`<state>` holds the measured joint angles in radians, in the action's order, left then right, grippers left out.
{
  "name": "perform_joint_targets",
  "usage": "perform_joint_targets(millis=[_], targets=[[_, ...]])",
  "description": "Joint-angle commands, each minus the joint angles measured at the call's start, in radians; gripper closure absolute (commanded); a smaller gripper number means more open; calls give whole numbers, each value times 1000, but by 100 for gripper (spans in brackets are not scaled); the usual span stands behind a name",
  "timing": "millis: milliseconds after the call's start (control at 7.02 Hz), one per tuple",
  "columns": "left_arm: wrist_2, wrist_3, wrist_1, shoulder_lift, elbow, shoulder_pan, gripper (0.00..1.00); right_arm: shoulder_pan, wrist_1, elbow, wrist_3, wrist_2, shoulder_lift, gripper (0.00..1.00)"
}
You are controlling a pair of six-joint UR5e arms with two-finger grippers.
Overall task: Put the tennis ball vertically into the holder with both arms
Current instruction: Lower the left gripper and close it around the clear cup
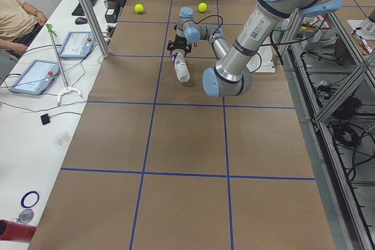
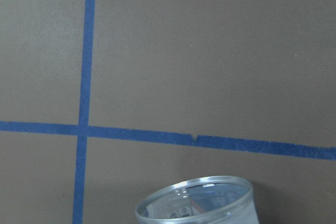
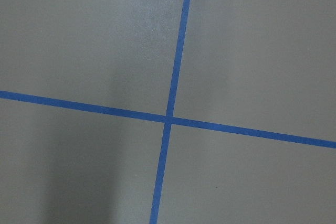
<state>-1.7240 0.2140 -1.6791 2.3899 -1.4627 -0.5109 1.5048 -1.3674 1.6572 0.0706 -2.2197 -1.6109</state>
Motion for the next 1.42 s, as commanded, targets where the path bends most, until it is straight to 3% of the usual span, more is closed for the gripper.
perform_joint_targets(millis=[0,570,1282], targets=[[-2,-59,4,0,5,3,1,0,1,-2,-2,0,0,0],[-32,-116,-11,8,67,11,1,0,1,-2,-2,0,0,0],[-32,-117,-13,15,68,25,1,0,1,-1,0,0,0,0]])
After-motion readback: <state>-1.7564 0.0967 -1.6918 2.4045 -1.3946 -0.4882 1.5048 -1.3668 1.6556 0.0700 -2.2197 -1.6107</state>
